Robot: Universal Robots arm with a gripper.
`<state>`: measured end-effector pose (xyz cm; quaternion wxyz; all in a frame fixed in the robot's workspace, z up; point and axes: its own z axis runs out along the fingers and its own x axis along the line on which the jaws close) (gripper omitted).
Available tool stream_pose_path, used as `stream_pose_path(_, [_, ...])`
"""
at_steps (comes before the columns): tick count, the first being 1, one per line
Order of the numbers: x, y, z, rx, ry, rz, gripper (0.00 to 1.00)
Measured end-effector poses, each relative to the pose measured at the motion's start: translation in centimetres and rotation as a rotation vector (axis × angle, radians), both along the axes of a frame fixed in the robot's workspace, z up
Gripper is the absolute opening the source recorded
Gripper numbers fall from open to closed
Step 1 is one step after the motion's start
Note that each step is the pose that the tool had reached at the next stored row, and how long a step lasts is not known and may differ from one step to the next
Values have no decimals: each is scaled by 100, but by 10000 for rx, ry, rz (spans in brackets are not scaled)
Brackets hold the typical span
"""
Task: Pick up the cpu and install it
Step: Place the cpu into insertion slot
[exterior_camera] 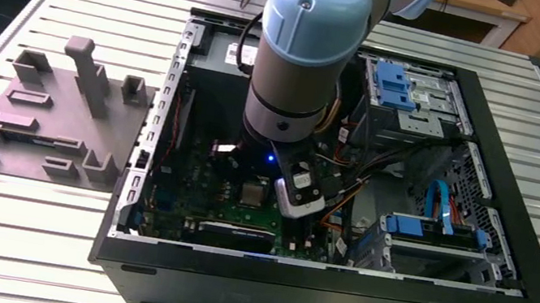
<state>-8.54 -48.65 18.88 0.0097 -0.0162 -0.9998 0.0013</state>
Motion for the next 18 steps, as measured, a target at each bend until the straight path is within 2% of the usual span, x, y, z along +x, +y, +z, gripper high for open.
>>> stream_pose_path(9, [1,1,-5,9,-4,1,47])
stream_pose_path(10, [1,1,-6,8,-4,0,53])
stream_pose_path(11, [1,1,-6,6,-3,1,53])
stream_pose_path(12, [0,0,-5,5,-2,1,59])
stream_pose_path(18, [0,0,4,0,0,1,59])
